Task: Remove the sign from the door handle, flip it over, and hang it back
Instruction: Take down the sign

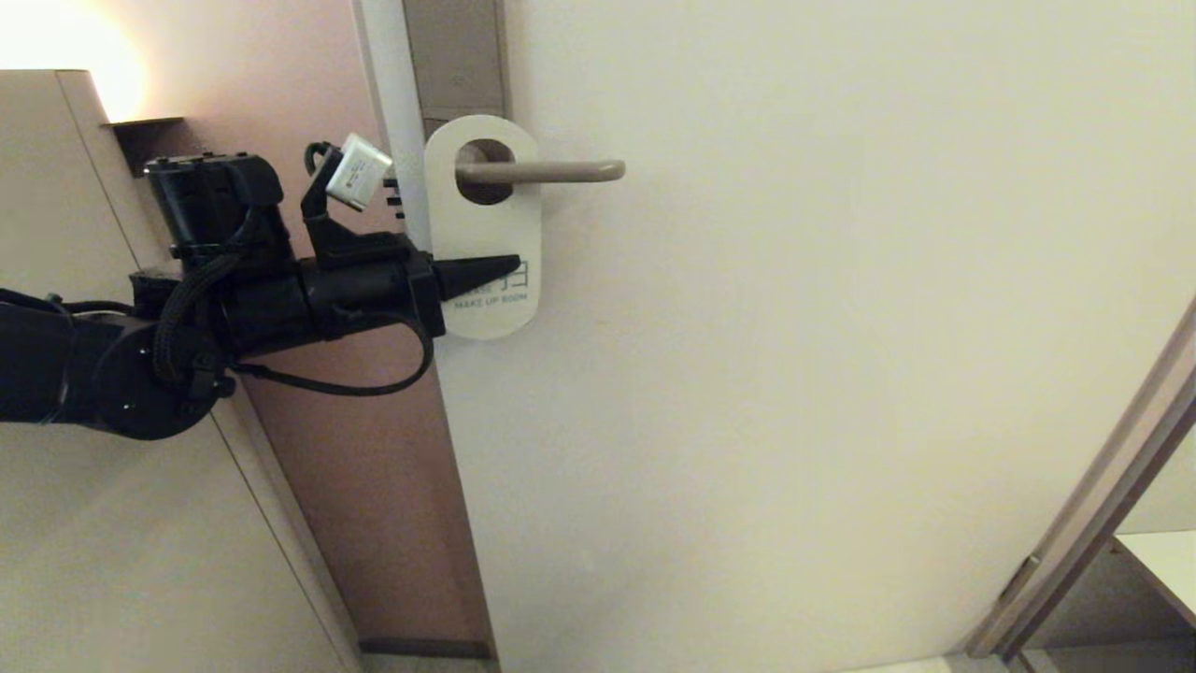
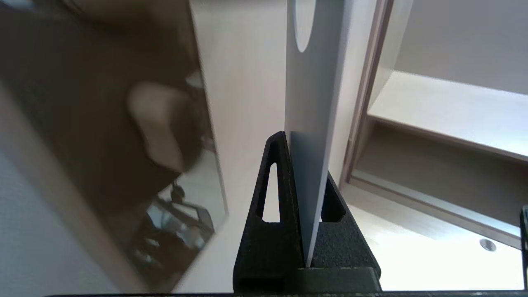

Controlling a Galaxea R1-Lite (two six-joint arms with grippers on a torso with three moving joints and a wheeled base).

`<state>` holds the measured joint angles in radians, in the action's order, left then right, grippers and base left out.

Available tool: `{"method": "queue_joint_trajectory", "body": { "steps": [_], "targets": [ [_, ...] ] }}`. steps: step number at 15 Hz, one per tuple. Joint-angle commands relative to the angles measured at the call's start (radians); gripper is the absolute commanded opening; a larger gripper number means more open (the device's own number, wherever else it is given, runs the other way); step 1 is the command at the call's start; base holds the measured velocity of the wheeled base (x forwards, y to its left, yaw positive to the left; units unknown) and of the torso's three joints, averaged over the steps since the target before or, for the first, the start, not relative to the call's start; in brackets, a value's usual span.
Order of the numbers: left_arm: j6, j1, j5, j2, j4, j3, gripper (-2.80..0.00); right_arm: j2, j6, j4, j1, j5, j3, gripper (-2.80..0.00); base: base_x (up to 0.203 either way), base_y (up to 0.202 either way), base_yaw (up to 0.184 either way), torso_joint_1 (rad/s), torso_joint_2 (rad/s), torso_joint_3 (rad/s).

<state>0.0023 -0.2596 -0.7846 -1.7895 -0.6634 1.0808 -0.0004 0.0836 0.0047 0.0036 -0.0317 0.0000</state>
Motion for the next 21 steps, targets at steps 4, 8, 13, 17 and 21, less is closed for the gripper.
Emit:
{"method": "queue_joint_trajectory", "body": {
  "steps": [4,8,13,17,21],
  "targets": [
    [0.008,-0.010,0.057,0.007,0.016,-0.001,-2.80,0.000,0.001,0.000,0.000,-0.001,0.000,-2.80,0.000,0.000,0.000,0.000,0.00,0.000],
    [0.010,-0.035,0.128,0.006,0.054,0.031,-2.80,0.000,0.001,0.000,-0.001,-0.001,0.000,-2.80,0.000,0.000,0.000,0.000,0.00,0.000],
    [0.043,-0.081,0.198,0.011,0.104,0.053,-2.80,0.000,0.001,0.000,-0.001,-0.001,0.000,-2.80,0.000,0.000,0.000,0.000,0.00,0.000],
    [0.054,-0.119,0.266,0.016,0.105,0.052,-2.80,0.000,0.001,0.000,0.001,-0.001,0.000,-2.80,0.000,0.000,0.000,0.000,0.00,0.000],
    [0.054,-0.164,0.362,0.013,0.105,0.054,-2.80,0.000,0.001,0.000,-0.001,-0.001,0.000,-2.80,0.000,0.000,0.000,0.000,0.00,0.000]
  ]
}}
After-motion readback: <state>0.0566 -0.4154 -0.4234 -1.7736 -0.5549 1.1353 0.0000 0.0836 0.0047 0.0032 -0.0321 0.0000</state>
